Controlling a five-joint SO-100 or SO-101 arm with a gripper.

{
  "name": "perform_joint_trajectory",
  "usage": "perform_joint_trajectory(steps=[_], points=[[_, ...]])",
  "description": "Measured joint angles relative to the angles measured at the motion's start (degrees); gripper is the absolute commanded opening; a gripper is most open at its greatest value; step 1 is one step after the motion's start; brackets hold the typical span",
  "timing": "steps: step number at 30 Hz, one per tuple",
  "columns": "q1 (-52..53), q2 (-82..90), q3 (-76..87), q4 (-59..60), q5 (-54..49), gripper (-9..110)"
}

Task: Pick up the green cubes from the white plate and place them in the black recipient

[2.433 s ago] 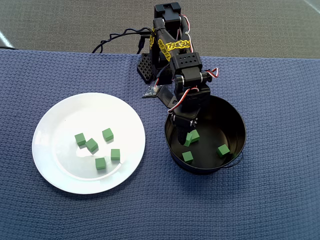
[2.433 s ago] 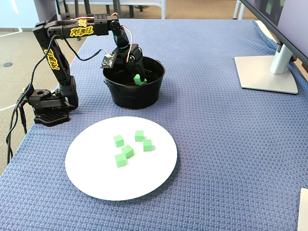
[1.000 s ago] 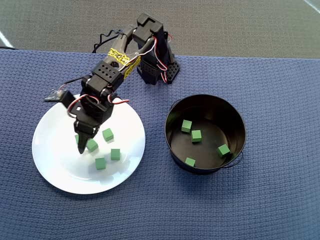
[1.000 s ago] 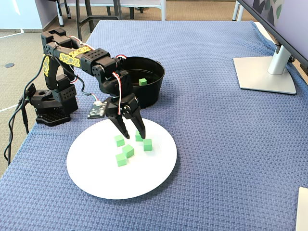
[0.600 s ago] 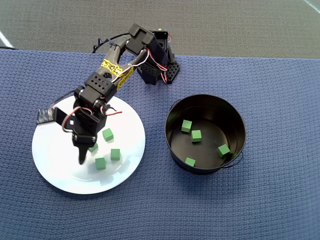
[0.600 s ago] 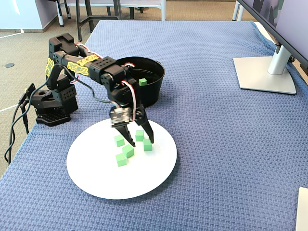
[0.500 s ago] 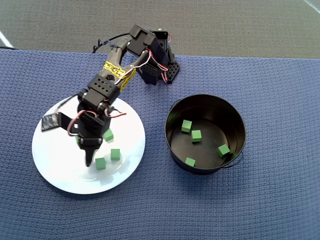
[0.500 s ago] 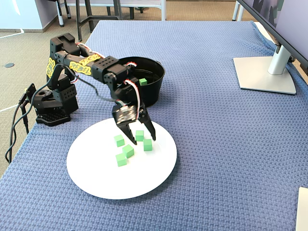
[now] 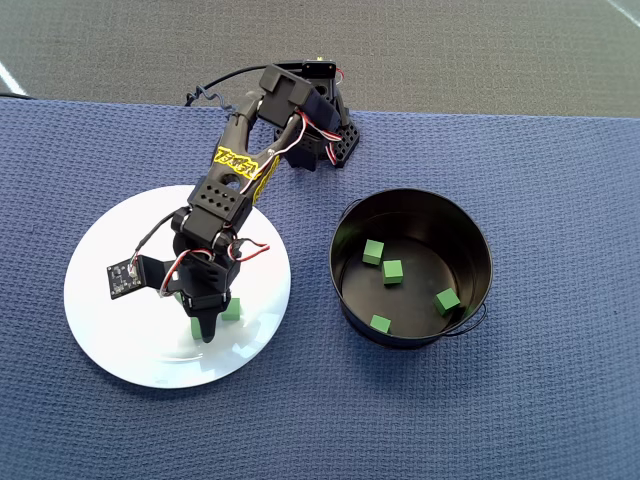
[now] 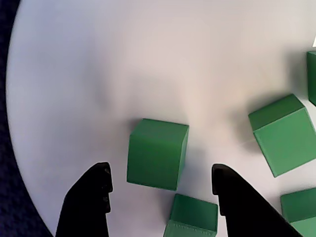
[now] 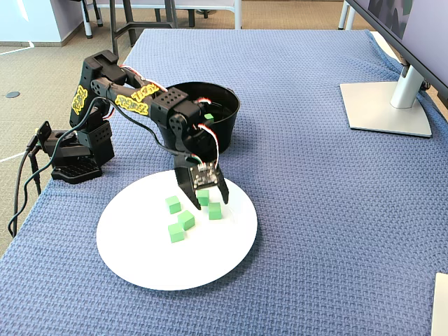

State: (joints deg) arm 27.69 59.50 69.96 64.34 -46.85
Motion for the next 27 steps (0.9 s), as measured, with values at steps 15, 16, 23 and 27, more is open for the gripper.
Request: perform_joint_trajectory(steps=[15,16,23,27], points=[[0.7,-1.8,0.0,-3.2,-0.2,4],[0.7,-1.8,0.0,-3.2,0.1,1],[0.8,-1.8,0.0,-6.1,4.0,0],[0.8,-0.7,0.0,-5.2,9.8,0]])
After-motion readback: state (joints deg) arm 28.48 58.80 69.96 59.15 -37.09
